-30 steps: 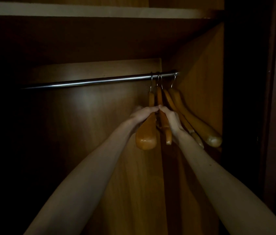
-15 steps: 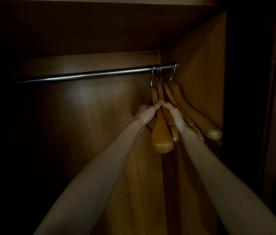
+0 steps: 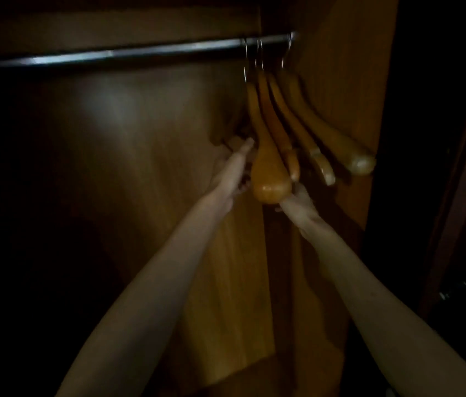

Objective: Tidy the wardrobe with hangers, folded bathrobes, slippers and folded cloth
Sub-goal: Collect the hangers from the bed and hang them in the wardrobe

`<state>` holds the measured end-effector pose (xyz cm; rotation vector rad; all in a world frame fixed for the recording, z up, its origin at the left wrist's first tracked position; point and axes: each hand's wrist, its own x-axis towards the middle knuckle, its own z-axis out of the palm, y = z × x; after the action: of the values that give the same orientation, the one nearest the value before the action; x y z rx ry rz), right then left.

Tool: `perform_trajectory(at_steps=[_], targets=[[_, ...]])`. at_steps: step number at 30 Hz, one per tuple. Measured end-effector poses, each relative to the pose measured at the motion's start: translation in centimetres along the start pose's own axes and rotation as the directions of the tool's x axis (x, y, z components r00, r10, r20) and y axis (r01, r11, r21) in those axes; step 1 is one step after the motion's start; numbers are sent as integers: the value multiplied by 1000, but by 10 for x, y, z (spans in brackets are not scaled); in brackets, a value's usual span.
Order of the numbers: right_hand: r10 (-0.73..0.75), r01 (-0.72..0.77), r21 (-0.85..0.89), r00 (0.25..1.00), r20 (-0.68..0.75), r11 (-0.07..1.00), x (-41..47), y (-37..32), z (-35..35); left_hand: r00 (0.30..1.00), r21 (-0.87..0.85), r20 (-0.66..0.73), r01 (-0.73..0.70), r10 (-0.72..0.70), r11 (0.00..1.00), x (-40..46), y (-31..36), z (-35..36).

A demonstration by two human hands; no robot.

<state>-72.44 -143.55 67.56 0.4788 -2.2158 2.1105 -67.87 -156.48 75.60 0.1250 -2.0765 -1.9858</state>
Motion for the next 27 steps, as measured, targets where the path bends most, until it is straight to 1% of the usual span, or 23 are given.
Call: perform_trajectory(at_steps=[2, 3, 4, 5, 6, 7, 8, 9, 10, 11, 12, 13, 14, 15, 16, 17, 19, 20, 21, 23, 25, 26, 27], targets=[[21, -17, -208, 1000, 17, 978, -14, 19, -2, 987, -57, -160, -17, 8, 998, -14, -30, -4], [49, -33, -290, 998, 49, 956, -22, 36, -5, 980, -43, -200, -20, 10, 999, -19, -47, -5], [86, -50, -350, 993, 85, 935, -32, 58, -7, 980, -15, -200, 0, -3, 1000, -23, -66, -5], [99, -44, -410, 988, 115, 911, -44, 76, -9, 986, 31, -161, 49, -43, 998, -26, -89, -5], [91, -22, -444, 987, 135, 896, -52, 94, -12, 989, 70, -89, 123, -117, 990, -30, -112, -5], [101, -17, -487, 984, 146, 873, -60, 110, -13, 977, 97, -3, 211, -212, 973, -34, -137, -4], [106, -4, -525, 980, 166, 851, -68, 124, -13, 949, 120, 80, 295, -305, 948, -40, -162, -4], [148, -18, -558, 971, 189, 830, -75, 137, -12, 915, 158, 138, 356, -378, 921, -45, -186, -3], [191, -33, -594, 960, 204, 804, -86, 172, -13, 887, 210, 161, 398, -433, 893, -51, -210, -2], [275, -84, -639, 939, 206, 765, -94, 222, -18, 863, 268, 163, 429, -479, 863, -58, -234, 0], [408, -166, -663, 884, 228, 730, -103, 278, -24, 840, 323, 157, 453, -519, 831, -67, -257, 1], [510, -224, -685, 824, 246, 694, -116, 334, -33, 819, 376, 145, 474, -556, 797, -76, -280, 3], [559, -260, -688, 789, 253, 677, -134, 362, -34, 793, 422, 130, 499, -595, 757, -86, -301, 5], [581, -286, -677, 772, 257, 679, -149, 364, -35, 758, 466, 108, 533, -643, 706, -97, -322, 7], [589, -320, -651, 770, 244, 688, -159, 347, -29, 713, 507, 90, 568, -696, 648, -108, -341, 9], [569, -311, -635, 784, 249, 707, -170, 314, -25, 660, 549, 82, 595, -747, 587, -119, -358, 11], [585, -352, -621, 781, 217, 701, -190, 297, -26, 569, 645, 93, 591, -817, 485, -139, -387, 14], [603, -373, -627, 772, 199, 685, -210, 308, -31, 545, 685, 108, 565, -831, 460, -148, -401, 16], [637, -411, -636, 752, 168, 653, -226, 321, -34, 539, 708, 129, 538, -833, 457, -157, -412, 19], [701, -483, -658, 706, 98, 578, -266, 348, -42, 560, 713, 171, 498, -811, 494, -173, -435, 23], [729, -557, -621, 684, 34, 552, -299, 360, -44, 572, 747, 218, 424, -791, 513, -187, -454, 26], [741, -603, -590, 671, -11, 537, -315, 362, -45, 558, 780, 262, 358, -787, 513, -195, -465, 28], [767, -660, -557, 638, -63, 504, -332, 365, -46, 527, 810, 316, 282, -789, 513, -203, -476, 31]])
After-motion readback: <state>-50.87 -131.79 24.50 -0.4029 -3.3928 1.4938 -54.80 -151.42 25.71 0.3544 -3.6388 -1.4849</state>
